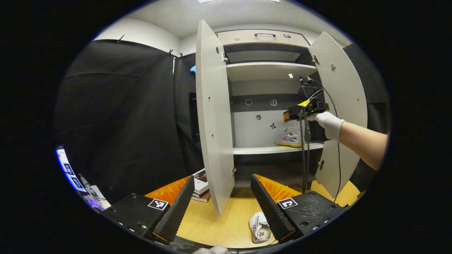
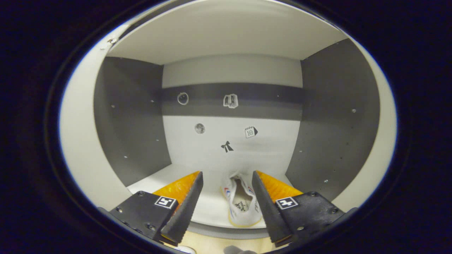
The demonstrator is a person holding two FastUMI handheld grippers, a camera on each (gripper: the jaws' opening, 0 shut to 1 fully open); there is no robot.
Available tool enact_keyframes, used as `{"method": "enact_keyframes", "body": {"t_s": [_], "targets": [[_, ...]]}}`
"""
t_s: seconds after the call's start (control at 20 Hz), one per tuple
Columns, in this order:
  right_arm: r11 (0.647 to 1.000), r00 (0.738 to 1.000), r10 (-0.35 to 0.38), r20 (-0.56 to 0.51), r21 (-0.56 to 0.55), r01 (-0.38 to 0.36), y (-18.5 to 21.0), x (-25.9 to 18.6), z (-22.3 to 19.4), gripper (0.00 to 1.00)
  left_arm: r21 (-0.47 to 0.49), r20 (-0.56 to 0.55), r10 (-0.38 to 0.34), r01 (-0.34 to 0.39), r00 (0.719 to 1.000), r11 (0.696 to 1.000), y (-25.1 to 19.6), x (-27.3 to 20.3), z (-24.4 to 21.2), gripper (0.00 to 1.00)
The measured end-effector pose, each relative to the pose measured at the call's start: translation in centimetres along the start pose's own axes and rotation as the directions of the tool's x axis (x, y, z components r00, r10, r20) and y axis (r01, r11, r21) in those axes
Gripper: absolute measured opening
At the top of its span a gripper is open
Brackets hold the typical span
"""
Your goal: Grab one shoe with the right hand and put it into the shoe cabinet, grab the other shoe with the left hand and put it into the shoe cabinet; then close the right door with the right hand and the left door with the left hand.
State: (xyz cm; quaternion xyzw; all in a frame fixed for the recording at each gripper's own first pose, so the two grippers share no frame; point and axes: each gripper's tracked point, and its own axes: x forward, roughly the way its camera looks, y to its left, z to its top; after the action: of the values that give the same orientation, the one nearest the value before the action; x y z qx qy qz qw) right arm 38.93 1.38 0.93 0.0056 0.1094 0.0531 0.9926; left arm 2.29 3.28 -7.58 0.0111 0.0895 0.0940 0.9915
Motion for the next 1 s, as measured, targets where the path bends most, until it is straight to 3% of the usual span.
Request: {"method": "enact_keyframes", "body": {"t_s": [0.05,0.15,0.6,1.0], "targets": [[1.0,0.999,-0.002,0.038,-0.004,0.002,-0.2,-1.8,0.3,0.97,-0.01,-0.003,-0.012,0.012,1.0,1.0,-0.1,0.1,-0.1,0.96],[1.0,0.995,-0.017,0.096,-0.025,0.019,-0.7,-5.8,0.2,1.0,-0.025,0.001,-0.035,0.035,0.999,0.999,-0.3,0.2,-0.2,0.96],[0.999,0.986,-0.051,0.159,-0.01,0.054,-2.4,-21.1,-5.6,1.0,0.036,0.008,-0.135,0.135,0.991,0.99,-1.6,1.0,-1.8,0.96],[0.99,0.984,-0.133,0.116,-0.023,0.136,-3.5,-31.2,-11.3,1.0,0.074,-0.103,-0.279,0.287,0.955,0.955,-5.8,0.1,-11.4,0.96]]}}
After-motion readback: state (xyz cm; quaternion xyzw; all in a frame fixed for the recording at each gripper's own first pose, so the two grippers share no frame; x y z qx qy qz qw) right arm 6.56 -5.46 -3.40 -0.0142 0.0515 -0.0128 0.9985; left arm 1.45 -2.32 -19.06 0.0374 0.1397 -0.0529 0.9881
